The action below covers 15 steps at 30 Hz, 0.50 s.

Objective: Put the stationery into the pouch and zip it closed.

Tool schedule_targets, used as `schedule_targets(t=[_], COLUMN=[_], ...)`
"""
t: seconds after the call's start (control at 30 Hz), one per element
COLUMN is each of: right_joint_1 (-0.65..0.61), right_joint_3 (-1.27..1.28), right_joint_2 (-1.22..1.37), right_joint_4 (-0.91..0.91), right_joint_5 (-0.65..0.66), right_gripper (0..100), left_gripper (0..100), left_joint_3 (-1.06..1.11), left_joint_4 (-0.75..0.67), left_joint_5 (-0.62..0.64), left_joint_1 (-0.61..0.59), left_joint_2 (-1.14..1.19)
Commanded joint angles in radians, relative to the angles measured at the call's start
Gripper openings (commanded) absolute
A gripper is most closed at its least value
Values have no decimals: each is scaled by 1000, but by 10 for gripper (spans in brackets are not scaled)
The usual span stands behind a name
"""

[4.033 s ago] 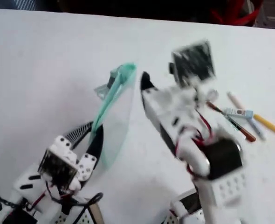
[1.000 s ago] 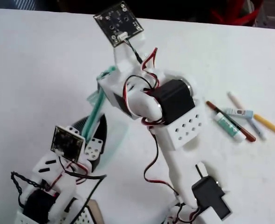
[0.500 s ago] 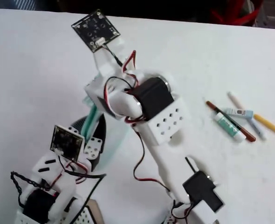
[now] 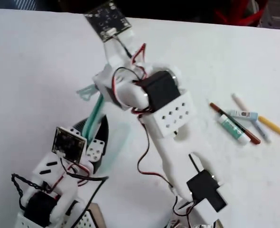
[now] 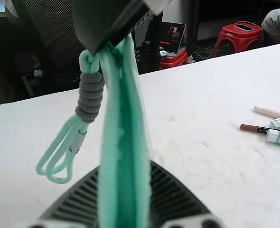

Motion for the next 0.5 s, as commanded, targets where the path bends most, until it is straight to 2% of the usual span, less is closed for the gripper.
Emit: schedule_targets(t=[0.0, 0.07, 0.17, 0.33, 0.47], right_joint_1=[77, 102, 122, 125, 113], right_joint_3=[-8, -8, -8, -8, -6], right_joint_2=[-45, -56, -74, -116, -134], right_joint_4=[27, 38, 56, 71, 84], right_joint_5=[3, 3, 2, 2, 0], right_gripper=[22, 22, 22, 22, 22], left_gripper=[81, 173, 285, 260, 198], left_joint_3=[-2, -2, 12, 21, 21], left_joint_4=[-9, -5, 6, 5, 2], left_joint_5=[0, 51, 219, 120, 106], left_joint_1=[-54, -91, -142, -150, -140], left_joint_2=[13, 13, 13, 13, 13])
